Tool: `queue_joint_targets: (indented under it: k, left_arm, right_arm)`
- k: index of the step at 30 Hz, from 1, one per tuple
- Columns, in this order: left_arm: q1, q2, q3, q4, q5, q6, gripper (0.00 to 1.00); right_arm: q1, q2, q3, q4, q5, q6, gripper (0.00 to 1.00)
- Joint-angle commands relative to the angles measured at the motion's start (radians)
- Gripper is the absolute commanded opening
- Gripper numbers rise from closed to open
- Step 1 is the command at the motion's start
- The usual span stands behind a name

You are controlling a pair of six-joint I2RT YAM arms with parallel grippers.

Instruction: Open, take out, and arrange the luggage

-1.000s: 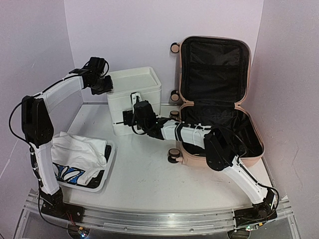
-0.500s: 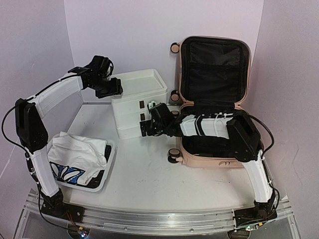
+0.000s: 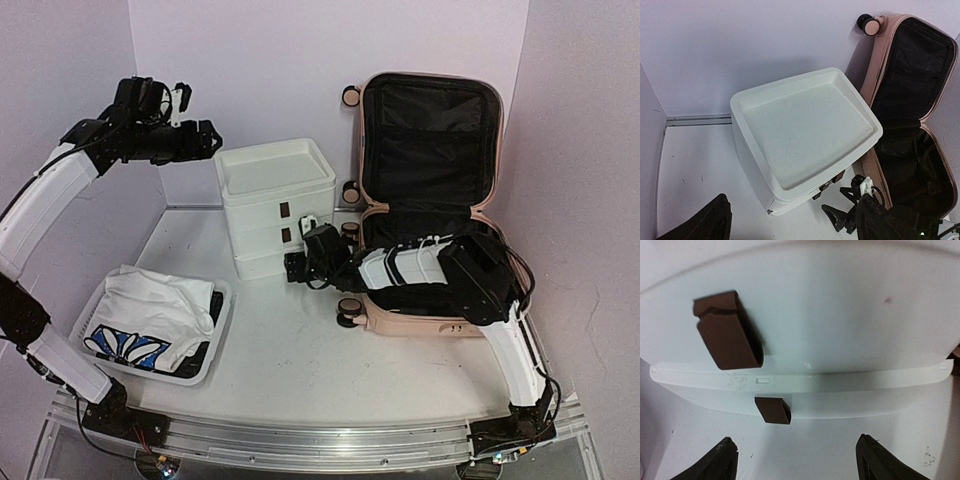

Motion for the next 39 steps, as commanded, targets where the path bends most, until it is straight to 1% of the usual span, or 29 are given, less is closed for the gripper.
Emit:
queue_joint_targets:
  k: [1,3,5,8,11,15,19,20,26,30,35,39]
  left_arm:
    - [0.003,-0.057,-0.077,0.042,-0.053,0.097,0.86]
    - [0.003,-0.085,-0.116,0.059,-0.077,0.108,0.86]
    - [0.002,-0.123,-0.188,0.108,-0.083,0.115,0.86]
    - [0.003,-0.172,-0.263,0.178,-0.090,0.124,0.86]
    - [0.003,-0.208,-0.312,0.215,-0.111,0.129,0.86]
    - [0.003,-0.247,-0.364,0.250,-0.131,0.132,0.86]
    - [0.004,-0.264,-0.385,0.265,-0.163,0.142,0.86]
    - [0.004,-0.265,-0.387,0.267,-0.166,0.142,0.86]
    - [0.012,-0.263,-0.396,0.272,-0.162,0.141,0.87]
    - [0.016,-0.256,-0.401,0.275,-0.154,0.133,0.87]
    - [0.024,-0.244,-0.401,0.275,-0.141,0.125,0.87]
    - [0.034,-0.241,-0.401,0.275,-0.128,0.116,0.87]
  right_arm:
    - [0.009,0.087,0.049,0.231,0.063,0.002,0.82]
    - [0.012,0.128,0.067,0.277,0.078,0.004,0.80]
    - [0.017,0.157,0.095,0.290,0.100,-0.010,0.78]
    - [0.024,0.195,0.137,0.309,0.120,-0.040,0.72]
    - [0.024,0.225,0.176,0.318,0.123,-0.056,0.69]
    - [0.026,0.246,0.217,0.324,0.123,-0.066,0.60]
    - [0.027,0.248,0.232,0.325,0.151,-0.060,0.50]
    - [0.027,0.245,0.234,0.326,0.145,-0.058,0.47]
    - [0.027,0.225,0.208,0.327,0.119,-0.060,0.16]
    - [0.027,0.178,0.156,0.323,0.104,-0.074,0.00]
    - [0.025,0.075,0.022,0.304,0.096,-0.115,0.00]
    - [0.027,-0.023,-0.099,0.247,0.078,-0.134,0.00]
